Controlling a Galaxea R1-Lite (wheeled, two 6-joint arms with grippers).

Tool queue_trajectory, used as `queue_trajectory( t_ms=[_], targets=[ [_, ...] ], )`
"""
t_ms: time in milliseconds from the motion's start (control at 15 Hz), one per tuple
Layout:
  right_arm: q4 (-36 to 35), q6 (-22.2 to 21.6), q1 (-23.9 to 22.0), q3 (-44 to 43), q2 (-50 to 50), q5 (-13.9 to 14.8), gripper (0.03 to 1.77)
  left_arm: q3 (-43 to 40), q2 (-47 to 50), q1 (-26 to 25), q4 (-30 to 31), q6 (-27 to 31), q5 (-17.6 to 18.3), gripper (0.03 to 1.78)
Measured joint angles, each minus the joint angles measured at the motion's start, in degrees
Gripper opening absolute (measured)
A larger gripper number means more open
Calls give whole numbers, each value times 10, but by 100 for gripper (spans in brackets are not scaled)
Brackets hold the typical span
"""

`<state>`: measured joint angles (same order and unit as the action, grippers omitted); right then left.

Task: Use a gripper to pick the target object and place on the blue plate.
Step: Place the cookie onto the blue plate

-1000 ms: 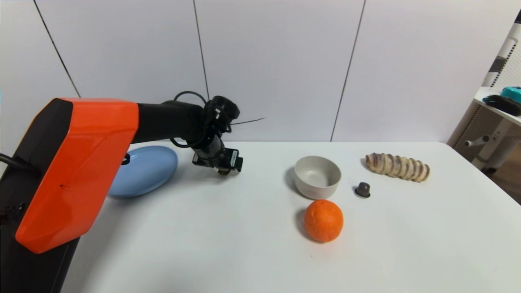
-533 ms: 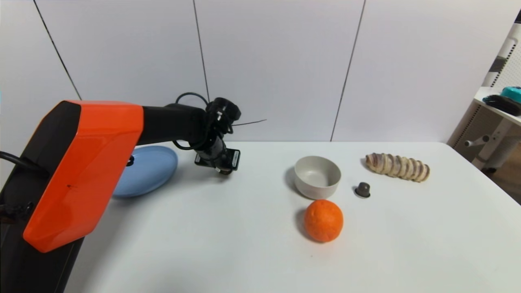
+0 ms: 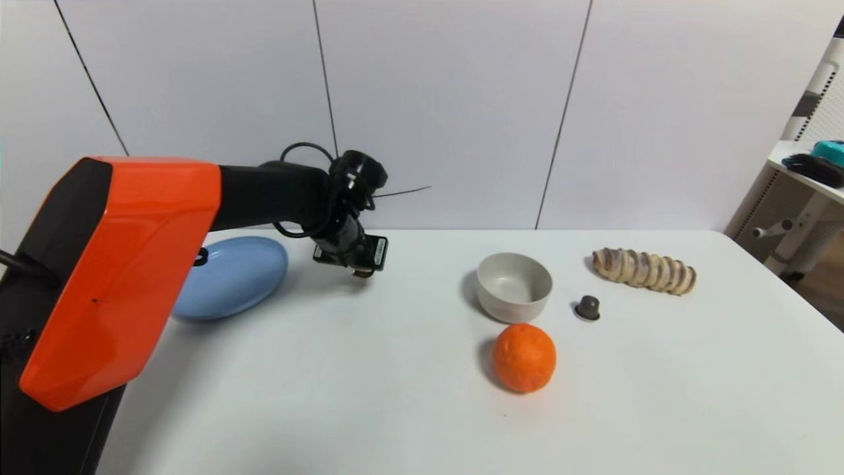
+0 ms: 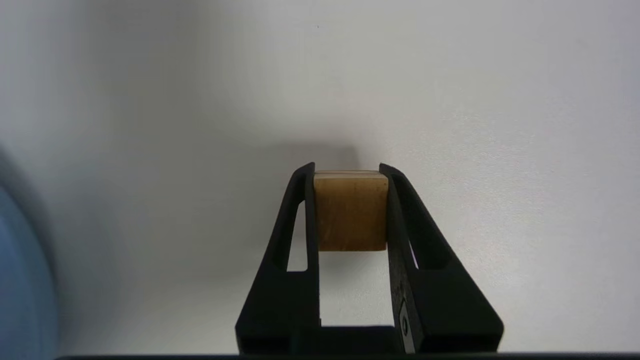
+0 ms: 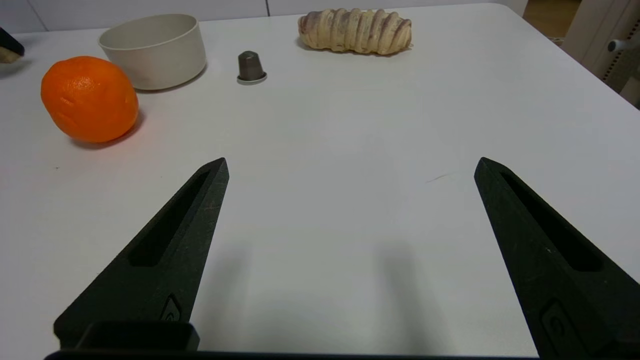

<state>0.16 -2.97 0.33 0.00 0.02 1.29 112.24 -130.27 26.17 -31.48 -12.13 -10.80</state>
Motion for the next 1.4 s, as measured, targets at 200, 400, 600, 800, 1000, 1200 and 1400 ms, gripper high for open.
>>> queue_trajectory(
  t_ms=[200, 400, 600, 800, 1000, 1200, 1400],
  targets=[
    [0, 0, 0, 0, 0, 0, 170, 0, 48, -29, -4, 6, 0, 40],
    [0, 0, 0, 0, 0, 0, 170, -6, 108, -93, -31, 26, 0, 40],
    [0, 0, 0, 0, 0, 0, 170, -32, 162, -178, -79, 75, 2, 40],
    [0, 0, 0, 0, 0, 0, 170, -99, 203, -230, -82, 82, 8, 40],
    [0, 0, 0, 0, 0, 0, 170, -140, 217, -248, -81, 80, 23, 40],
    [0, 0, 0, 0, 0, 0, 170, -158, 206, -254, -53, 80, 39, 40],
    [0, 0, 0, 0, 0, 0, 170, -165, 189, -253, -28, 80, 44, 64]
  ],
)
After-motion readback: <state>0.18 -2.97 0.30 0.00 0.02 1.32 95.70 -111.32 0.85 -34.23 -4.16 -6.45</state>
